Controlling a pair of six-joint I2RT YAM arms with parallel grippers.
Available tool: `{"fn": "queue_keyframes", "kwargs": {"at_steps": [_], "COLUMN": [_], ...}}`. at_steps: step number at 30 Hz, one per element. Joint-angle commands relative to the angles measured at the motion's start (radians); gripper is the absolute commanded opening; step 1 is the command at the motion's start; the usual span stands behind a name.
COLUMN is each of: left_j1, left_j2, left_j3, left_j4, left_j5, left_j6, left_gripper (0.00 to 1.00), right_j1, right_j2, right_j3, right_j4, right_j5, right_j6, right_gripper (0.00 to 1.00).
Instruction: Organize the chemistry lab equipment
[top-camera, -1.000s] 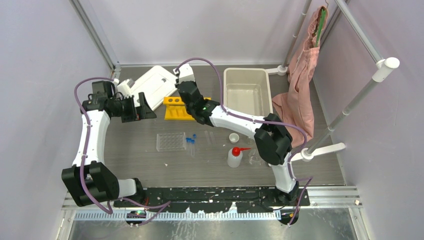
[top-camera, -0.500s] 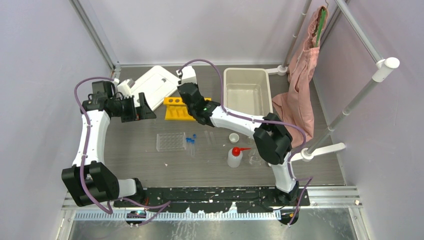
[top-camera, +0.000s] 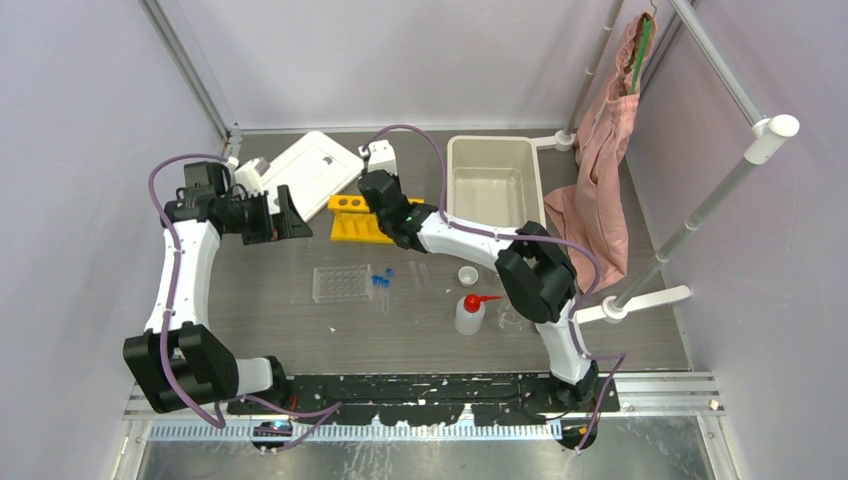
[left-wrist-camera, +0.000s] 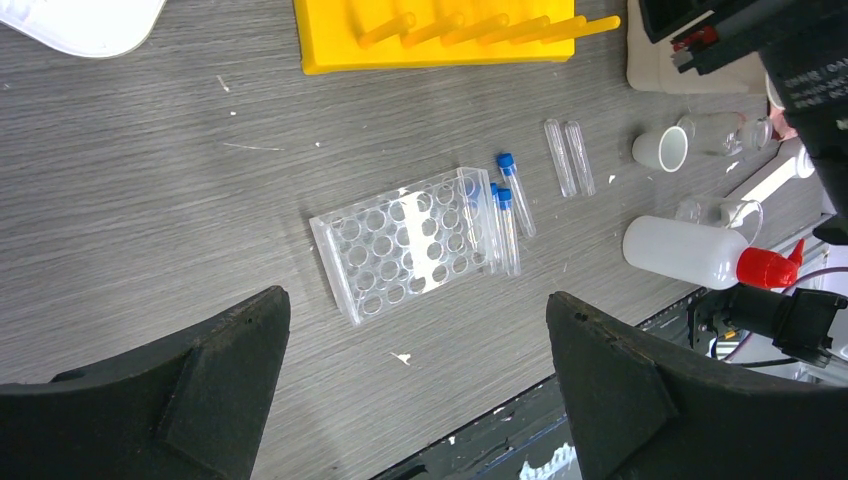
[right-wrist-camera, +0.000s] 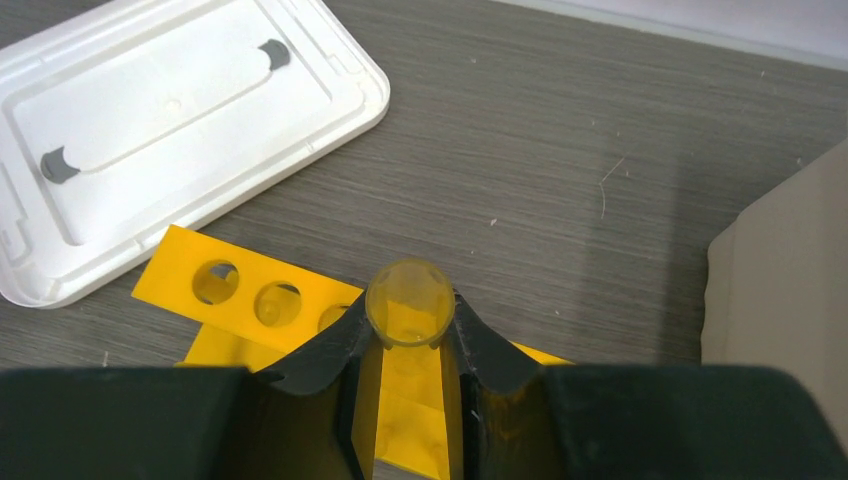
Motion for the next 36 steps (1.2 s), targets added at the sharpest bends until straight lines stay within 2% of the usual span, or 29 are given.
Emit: {"fn": "queue_keyframes", "kwargs": {"at_steps": [1, 5, 12, 16, 21, 25, 28, 36], "left_j1": [0.004, 0.004, 0.004, 0.004, 0.005, 0.004, 0.003, 0.003], "left_j2": [-0.034, -0.033, -0.032, -0.036, -0.043, -0.046, -0.048, -0.054], "left_j3": [0.018, 0.019, 0.024, 0.027, 0.027, 0.032, 0.04, 0.051], "left_j4": [0.013, 0.016, 0.016, 0.013, 0.013, 0.009, 0.008, 0.006], "left_j5": [-0.002, -0.002, -0.005, -0.005, -0.002, 0.002, 0.003, 0.002], "left_j6": [0.017, 0.015, 0.012, 0.011, 0.011, 0.009, 0.006, -0.003], "left_gripper": [1.0, 1.0, 1.0, 1.0, 1.0, 1.0, 1.0, 1.0], "right_j1": [-0.013, -0.017, -0.021, -0.019, -0.01, -0.002, 0.006, 0.022], "right_j2": [0.003, 0.01, -0.016, -0.08, -0.191, -0.252, -0.297, -0.267], "right_j3": [0.016, 0.011, 0.015, 0.024, -0.002, 0.005, -0.034, -0.131], "right_j4": [-0.001, -0.007, -0.041, -0.131, -0.296, -0.493, -0.559, -0.678], "right_j5": [-0.02, -0.029, -0.038, -0.016, 0.036, 0.056, 0.019, -0.155], "right_j6": [0.049, 0.062, 0.086, 0.141, 0.235, 0.33, 0.387, 0.519], "right_gripper": [0.05, 0.11, 0.39, 0.53, 0.59, 0.59, 0.58, 0.31]}}
